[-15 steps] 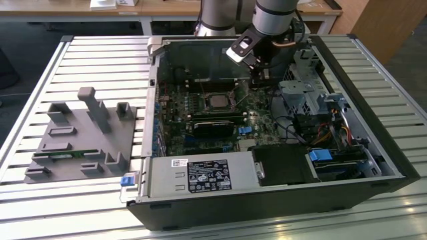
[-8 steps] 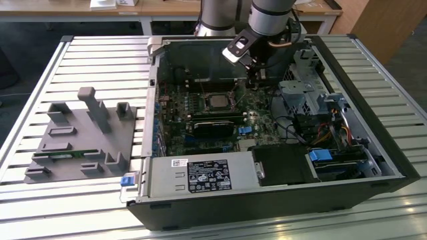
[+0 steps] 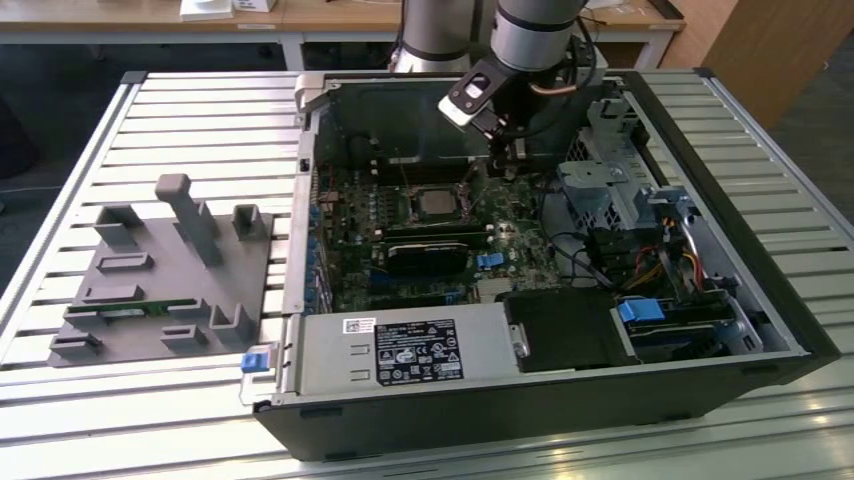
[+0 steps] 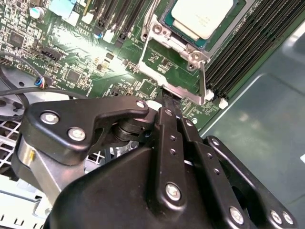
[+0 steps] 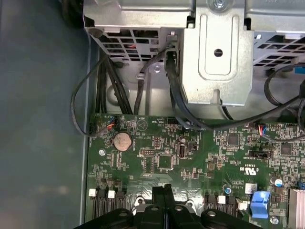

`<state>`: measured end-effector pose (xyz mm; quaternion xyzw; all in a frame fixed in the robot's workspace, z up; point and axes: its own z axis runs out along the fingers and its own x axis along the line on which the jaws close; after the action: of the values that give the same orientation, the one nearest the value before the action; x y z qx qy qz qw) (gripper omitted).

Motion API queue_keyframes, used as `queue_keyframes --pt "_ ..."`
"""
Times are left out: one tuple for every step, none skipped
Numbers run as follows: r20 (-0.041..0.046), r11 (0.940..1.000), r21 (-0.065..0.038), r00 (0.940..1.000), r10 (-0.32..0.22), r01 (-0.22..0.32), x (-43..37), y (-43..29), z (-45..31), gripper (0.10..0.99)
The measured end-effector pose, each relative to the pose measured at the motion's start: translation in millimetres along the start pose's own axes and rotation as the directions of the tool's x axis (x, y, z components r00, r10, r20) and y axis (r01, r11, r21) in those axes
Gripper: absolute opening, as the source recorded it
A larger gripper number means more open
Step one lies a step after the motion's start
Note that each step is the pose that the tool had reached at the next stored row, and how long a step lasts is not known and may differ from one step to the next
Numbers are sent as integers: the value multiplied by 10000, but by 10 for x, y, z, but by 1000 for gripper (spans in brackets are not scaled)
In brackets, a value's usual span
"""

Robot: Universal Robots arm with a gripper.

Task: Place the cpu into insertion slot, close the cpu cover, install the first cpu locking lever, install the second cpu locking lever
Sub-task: 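Close the cpu cover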

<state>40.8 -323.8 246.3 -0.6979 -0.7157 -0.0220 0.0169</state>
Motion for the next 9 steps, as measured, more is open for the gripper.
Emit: queue_keyframes --pt "1 10000 0 10000 0 0 0 -7 0 106" --pt "0 10000 0 10000 0 0 0 -15 1 106" --pt "0 10000 0 10000 1 -1 0 -22 1 106" --pt "0 10000 0 10000 0 0 1 -29 1 106" --pt "0 10000 0 10000 0 0 1 -37 2 106" --pt "0 10000 0 10000 0 0 1 -44 2 106" --pt "1 10000 0 10000 0 0 1 -51 2 106" --pt "1 10000 0 10000 0 0 1 -59 3 106" --pt "0 10000 0 10000 0 0 1 -66 3 106"
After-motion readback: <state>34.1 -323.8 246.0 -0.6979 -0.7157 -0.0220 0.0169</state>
